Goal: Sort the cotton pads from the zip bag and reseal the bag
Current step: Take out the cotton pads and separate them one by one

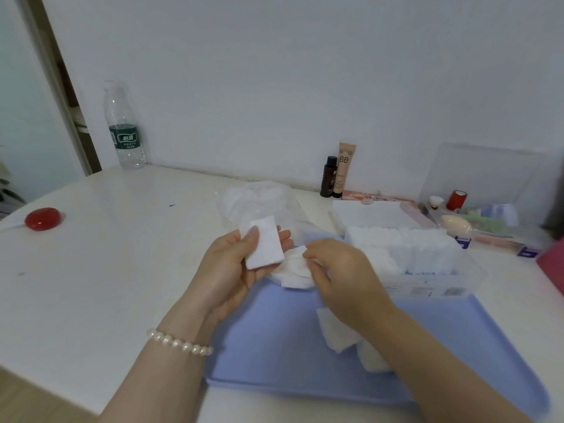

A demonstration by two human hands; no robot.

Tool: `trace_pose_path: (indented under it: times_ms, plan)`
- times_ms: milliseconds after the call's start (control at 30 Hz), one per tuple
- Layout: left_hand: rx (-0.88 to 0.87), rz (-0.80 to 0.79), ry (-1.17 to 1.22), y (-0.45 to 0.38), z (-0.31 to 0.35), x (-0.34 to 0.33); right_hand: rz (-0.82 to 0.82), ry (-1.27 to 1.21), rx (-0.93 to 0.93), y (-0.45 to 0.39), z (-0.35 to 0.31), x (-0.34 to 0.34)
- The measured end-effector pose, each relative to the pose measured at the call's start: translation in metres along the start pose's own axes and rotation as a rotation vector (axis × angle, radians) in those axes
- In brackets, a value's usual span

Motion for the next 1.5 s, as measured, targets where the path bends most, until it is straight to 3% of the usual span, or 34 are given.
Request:
trace_pose_path:
  times_ms: [133,500,667,733,800,900,967,1033,1133,1300,1500]
  plan:
    - [-0.01,0.015,0.014,0.0,0.001,0.001,-0.176,0.065,-0.162,-0.001,0.016,-0.017]
    - [0.013,-0.044,-0.003,0.002,-0.002,-0.003,-0.353,0.304,-0.343,-0.006,0.03,-0.038]
    - [-0.008,-0.044,-0.002,0.003,-0.001,-0.003,-0.121,0.238,-0.242,-0.004,0.01,-0.007]
    - [-0.02,-0.039,-0.013,0.002,-0.001,-0.004,-0.028,0.099,-0.282,-0.007,0.002,0.017]
    - [-0.03,-0.036,-0.021,0.002,-0.003,-0.006,-0.025,-0.286,-0.442,-0.012,0.002,0.037]
    - [-0.019,-0.061,-0.008,0.004,-0.009,-0.013,-0.306,-1.005,-0.582,-0.012,-0.01,0.036]
    - [0.014,-0.101,0.006,0.007,-0.015,-0.02,-0.43,-1.254,-0.639,-0.006,-0.015,0.028]
    - [0.055,-0.126,-0.003,0.009,-0.02,-0.025,-0.447,-1.241,-0.7,-0.001,-0.012,0.016]
    - [0.11,-0.138,0.027,0.011,-0.025,-0.029,-0.335,-1.084,-0.734,0.001,-0.004,0.007]
    - [0.203,-0.139,0.125,0.01,-0.029,-0.031,-0.196,-0.902,-0.649,-0.002,0.0,0.011]
    - [0.218,-0.186,0.168,0.012,-0.029,-0.034,-0.17,-0.826,-0.615,-0.003,-0.002,0.012]
Point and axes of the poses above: each hand's wrist, its own y-axis away from the middle knuckle, its own x-axis out of the back of the hand, z = x × y, the point moved 6 cm from there along -y, towards the middle knuckle, and after that the axes turned 8 degrees about -x, right-handed, at the moved point
